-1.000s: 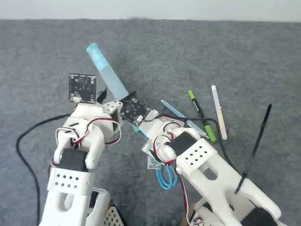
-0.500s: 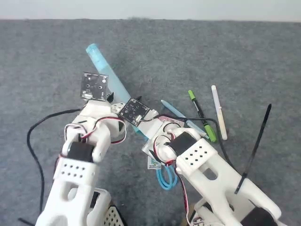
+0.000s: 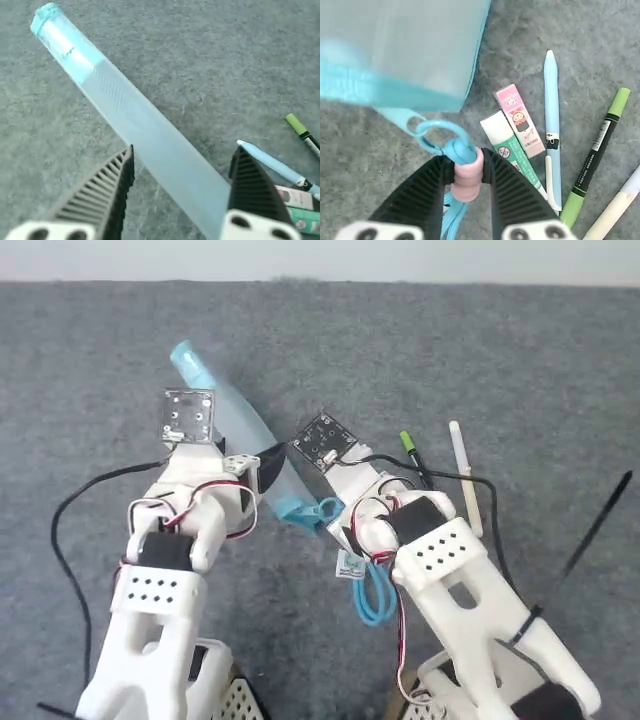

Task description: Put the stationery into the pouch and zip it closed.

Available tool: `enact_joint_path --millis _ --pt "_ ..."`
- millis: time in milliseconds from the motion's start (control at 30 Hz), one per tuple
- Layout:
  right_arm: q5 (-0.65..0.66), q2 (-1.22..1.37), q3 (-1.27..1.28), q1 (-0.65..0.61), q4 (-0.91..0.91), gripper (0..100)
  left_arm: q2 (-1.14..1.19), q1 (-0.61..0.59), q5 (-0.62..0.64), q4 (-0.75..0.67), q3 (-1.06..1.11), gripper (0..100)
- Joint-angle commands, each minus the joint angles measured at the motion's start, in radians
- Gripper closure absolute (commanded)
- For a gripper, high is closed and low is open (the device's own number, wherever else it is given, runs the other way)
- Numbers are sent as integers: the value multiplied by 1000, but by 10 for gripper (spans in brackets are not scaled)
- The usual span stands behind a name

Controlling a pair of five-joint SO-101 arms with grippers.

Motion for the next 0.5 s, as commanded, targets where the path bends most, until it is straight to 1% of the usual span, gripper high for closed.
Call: enact_joint_path --millis 0,67,167,333,467 --pt "-12 -61 -66 31 21 991 14 -60 -11 3 1 712" --pt "-12 -94 -84 36 41 991 14 -98 -20 21 4 712" --pt "-15 -163 -112 27 82 991 14 -135 -68 44 18 712" --pt "-34 -196 -92 -27 88 991 14 -150 -75 44 54 712" --pt "-34 -159 -77 -35 73 991 12 -150 -69 71 4 712"
